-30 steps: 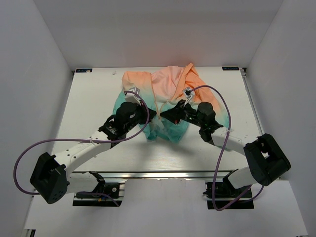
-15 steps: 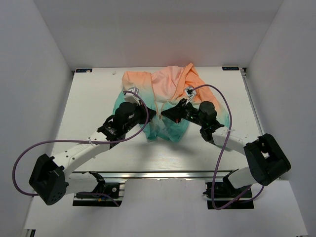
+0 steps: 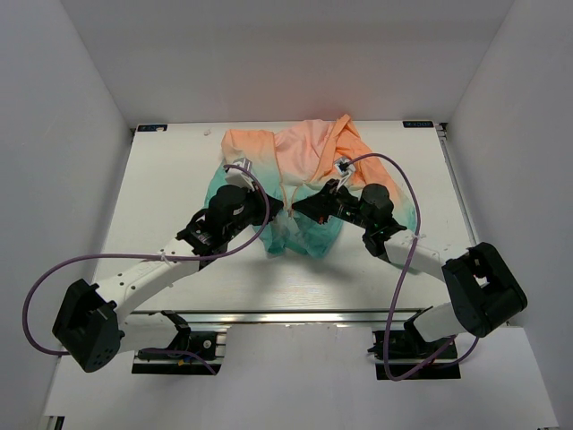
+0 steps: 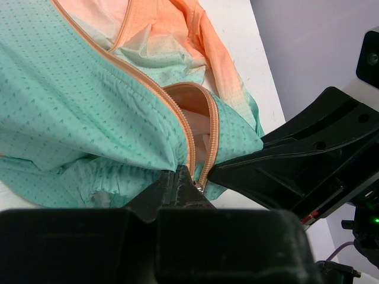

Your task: Zip up the jacket

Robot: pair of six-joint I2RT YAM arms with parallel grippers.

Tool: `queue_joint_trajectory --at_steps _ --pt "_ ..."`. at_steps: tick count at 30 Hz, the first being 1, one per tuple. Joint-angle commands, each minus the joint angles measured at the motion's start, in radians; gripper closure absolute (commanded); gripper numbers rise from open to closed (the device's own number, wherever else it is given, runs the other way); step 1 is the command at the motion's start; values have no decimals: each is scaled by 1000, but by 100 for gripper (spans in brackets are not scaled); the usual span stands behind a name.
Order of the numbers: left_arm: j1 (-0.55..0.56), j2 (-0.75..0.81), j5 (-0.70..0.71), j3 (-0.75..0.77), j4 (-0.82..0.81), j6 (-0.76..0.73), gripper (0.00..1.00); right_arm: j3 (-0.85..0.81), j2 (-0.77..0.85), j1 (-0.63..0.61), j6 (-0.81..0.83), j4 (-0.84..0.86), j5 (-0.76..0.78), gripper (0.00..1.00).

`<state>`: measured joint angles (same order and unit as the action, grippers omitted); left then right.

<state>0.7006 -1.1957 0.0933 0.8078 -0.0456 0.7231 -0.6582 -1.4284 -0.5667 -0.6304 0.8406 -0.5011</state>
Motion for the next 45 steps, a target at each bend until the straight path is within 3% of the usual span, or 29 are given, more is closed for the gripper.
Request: queue_joint_trajectory --at_steps 1,25,45 --pt "5 16 -17 2 -22 4 100 -23 11 2 -8 66 -19 100" --pt "5 36 -78 -12 -34 30 100 -23 -21 2 -60 153 33 100" --pt "5 85 -135 -50 -31 29 100 -4 33 2 -23 120 78 100"
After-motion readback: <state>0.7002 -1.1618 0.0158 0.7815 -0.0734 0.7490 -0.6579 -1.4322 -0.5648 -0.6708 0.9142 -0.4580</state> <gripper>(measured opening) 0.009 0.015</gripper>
